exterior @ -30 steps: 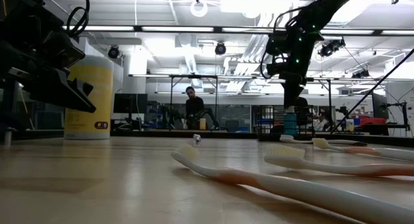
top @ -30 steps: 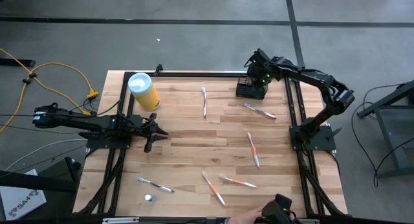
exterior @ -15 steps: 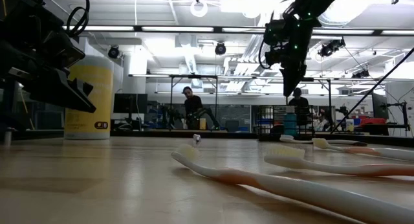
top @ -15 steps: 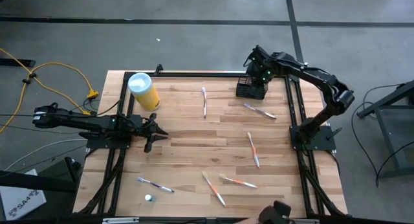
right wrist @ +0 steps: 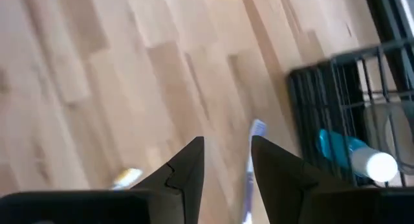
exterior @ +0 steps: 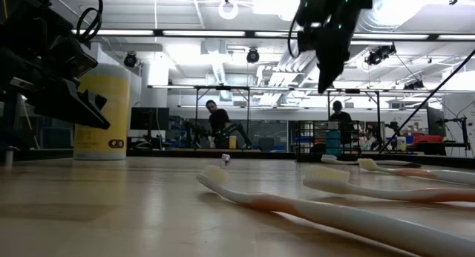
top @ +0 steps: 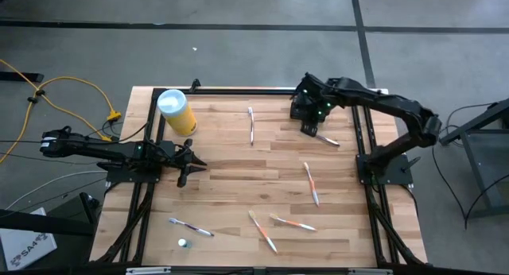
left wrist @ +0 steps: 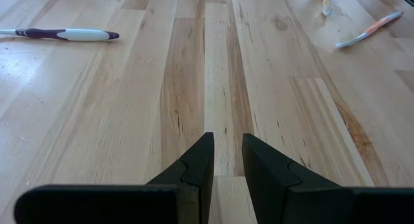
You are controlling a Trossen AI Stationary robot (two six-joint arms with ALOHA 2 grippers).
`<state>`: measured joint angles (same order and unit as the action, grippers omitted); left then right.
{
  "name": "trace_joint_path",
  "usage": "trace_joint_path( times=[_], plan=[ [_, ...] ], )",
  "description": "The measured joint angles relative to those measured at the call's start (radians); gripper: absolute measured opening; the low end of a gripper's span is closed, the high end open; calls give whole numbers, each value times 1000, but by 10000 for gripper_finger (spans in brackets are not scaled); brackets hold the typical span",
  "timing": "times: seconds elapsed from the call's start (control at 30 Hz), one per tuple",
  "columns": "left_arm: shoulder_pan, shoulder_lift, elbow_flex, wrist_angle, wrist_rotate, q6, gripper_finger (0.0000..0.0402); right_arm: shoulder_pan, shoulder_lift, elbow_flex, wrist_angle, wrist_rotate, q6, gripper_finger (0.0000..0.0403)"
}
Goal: Pick & Place toothbrushing station
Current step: Put the blue mouthwash into the black wire organizer
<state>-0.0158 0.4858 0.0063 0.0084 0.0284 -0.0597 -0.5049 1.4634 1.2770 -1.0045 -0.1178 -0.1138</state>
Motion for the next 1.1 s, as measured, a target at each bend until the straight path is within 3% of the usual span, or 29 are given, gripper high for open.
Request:
trace_joint_path(
  times=[0.3,0.73,1.1],
  plan=[
    [0,0,0,0,0,0,77,180,-93,0,-3,16,170,120],
    [0,0,0,0,0,0,77,503,-107,-14,-38,205,439,120],
    [0,0,0,0,0,0,77,780,-310,-311,175,408,720,120]
  ],
)
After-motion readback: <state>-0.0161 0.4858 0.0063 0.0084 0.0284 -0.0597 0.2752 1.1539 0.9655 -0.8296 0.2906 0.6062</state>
